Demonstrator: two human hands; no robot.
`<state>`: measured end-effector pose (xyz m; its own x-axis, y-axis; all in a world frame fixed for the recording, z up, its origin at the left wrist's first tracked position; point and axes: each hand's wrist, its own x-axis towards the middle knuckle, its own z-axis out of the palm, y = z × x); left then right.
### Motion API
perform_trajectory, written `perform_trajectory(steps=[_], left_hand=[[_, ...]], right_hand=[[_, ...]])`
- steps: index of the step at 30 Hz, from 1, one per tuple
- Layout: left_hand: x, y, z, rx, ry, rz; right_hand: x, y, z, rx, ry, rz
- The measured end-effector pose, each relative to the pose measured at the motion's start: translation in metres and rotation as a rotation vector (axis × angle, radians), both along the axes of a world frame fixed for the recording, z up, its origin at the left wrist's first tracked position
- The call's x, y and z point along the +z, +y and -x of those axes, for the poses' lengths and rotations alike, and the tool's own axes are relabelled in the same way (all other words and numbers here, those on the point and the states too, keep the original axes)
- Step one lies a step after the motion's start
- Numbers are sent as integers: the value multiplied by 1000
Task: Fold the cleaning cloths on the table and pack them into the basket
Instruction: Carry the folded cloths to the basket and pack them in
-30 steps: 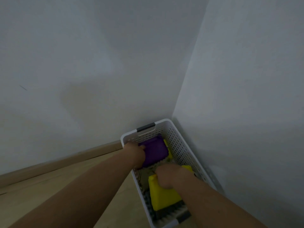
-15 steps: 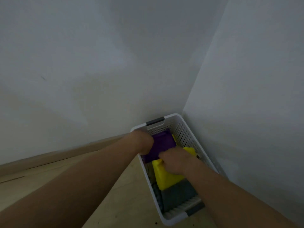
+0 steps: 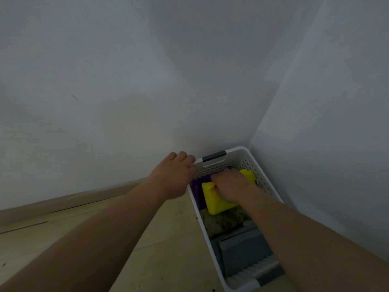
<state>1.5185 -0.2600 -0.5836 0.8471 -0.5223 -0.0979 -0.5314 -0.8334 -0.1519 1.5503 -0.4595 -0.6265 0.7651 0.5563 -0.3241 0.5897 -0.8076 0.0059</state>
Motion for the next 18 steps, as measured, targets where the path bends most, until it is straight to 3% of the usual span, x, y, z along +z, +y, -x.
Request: perform_trajectory(steps=[5,18], left_hand=[[-8,15,8,90,115,8],[-14,14,11,137,154,41]], right_hand=[[-12,20,-13,19,-106,-40],[-37,36,-14,-14,8,-6]])
